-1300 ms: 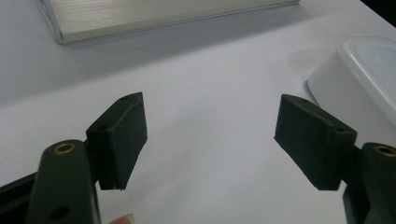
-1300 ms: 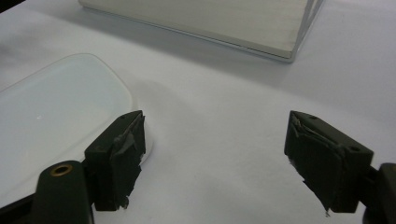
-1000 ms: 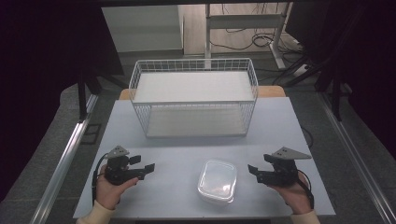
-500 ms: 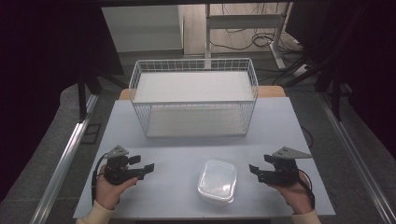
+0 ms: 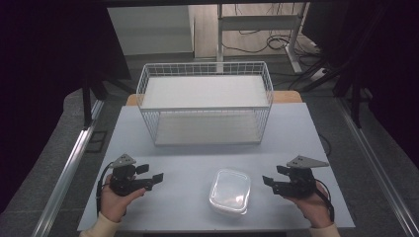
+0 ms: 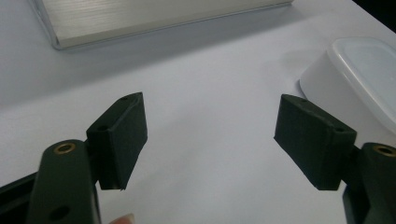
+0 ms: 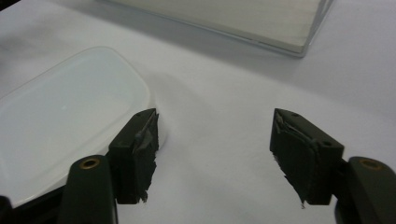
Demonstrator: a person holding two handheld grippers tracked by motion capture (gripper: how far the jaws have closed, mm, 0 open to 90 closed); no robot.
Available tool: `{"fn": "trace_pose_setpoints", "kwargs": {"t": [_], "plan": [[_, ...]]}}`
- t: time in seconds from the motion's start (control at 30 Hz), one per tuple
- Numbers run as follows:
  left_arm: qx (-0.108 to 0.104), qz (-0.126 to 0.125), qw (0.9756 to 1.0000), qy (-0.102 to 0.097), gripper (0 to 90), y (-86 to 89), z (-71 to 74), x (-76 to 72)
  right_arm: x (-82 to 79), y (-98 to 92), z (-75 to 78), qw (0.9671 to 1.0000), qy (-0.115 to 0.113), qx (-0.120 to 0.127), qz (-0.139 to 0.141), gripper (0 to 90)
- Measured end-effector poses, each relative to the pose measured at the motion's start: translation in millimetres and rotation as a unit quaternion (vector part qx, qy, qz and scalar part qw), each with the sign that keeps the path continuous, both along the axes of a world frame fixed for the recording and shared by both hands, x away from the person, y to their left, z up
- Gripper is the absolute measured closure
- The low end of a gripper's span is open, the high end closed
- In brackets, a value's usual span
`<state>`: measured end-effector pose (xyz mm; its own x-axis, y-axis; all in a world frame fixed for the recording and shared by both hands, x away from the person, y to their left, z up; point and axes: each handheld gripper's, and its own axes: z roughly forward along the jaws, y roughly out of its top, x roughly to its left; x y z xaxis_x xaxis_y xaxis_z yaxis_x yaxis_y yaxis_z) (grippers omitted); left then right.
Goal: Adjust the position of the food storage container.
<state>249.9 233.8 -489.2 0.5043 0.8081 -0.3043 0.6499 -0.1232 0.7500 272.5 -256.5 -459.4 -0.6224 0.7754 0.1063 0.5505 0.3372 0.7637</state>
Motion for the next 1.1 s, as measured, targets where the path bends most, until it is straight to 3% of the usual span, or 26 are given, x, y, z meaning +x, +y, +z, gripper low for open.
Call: {"fn": "trace_pose_setpoints", "kwargs": {"t": [0.43, 0.5, 0.63, 0.67, 0.77, 0.8, 0.9, 0.97, 1.1], "plan": [[0.0, -0.003, 1.0, 0.002, 24.8, -1.3, 0.8, -0.8, -13.8, 12.8, -0.2, 0.9976, 0.041, -0.025, 0.051, 50.5], [0.0, -0.004, 1.0, 0.003, 24.8, -1.6, 0.3, -0.7, -17.0, 18.4, -2.8, 0.9955, 0.044, -0.044, 0.072, 59.4], [0.001, -0.003, 1.0, 0.005, 24.8, -2.0, -0.7, -0.3, -19.4, 25.5, -6.0, 0.9923, 0.052, -0.066, 0.091, 68.6], [0.0, -0.003, 1.0, 0.007, 24.8, -2.1, -1.2, -0.1, -20.7, 30.2, -8.6, 0.9898, 0.057, -0.077, 0.105, 75.9], [0.001, -0.003, 1.0, 0.006, 24.8, -2.2, -1.3, -0.1, -21.6, 33.5, -10.8, 0.9877, 0.06, -0.086, 0.116, 82.8], [0.001, -0.004, 1.0, 0.006, 24.8, -2.4, -1.1, -0.3, -22.7, 37.4, -13.3, 0.9853, 0.064, -0.093, 0.128, 88.7], [0.002, -0.004, 1.0, 0.006, 24.9, -2.6, -1.0, -0.5, -23.9, 41.3, -15.9, 0.9827, 0.069, -0.1, 0.139, 89.5], [0.002, -0.005, 1.0, 0.006, 24.9, -2.6, -1.1, -0.4, -27.1, 48.5, -20.3, 0.9785, 0.076, -0.114, 0.154, 89.5], [0.002, -0.005, 1.0, 0.007, 24.9, -2.5, -1.9, -0.1, -29.0, 54.5, -24.0, 0.9755, 0.079, -0.12, 0.166, 89.5]]}}
